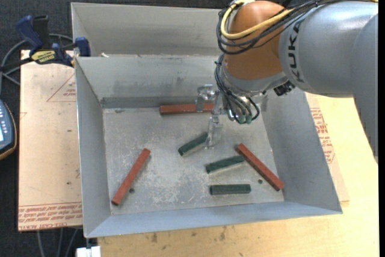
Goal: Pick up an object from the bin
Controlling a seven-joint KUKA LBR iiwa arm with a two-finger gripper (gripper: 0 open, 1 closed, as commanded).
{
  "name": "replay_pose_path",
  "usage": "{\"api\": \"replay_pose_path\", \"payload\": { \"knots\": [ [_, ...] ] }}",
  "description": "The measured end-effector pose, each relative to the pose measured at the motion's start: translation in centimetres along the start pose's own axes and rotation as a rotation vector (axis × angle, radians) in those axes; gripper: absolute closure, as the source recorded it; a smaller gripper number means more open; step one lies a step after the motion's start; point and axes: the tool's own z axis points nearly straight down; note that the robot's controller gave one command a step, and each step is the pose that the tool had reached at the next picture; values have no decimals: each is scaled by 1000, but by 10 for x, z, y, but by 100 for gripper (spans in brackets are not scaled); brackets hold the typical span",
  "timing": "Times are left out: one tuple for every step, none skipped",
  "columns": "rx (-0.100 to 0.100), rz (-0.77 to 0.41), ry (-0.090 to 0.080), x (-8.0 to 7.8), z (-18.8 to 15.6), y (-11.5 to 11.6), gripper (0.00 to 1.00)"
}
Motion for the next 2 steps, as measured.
{"api": "replay_pose_path", "payload": {
  "knots": [
    [-1, -71, 2, 15, 95, -27, 0],
    [0, -72, -11, 12, 90, -26, 100]
  ]
}}
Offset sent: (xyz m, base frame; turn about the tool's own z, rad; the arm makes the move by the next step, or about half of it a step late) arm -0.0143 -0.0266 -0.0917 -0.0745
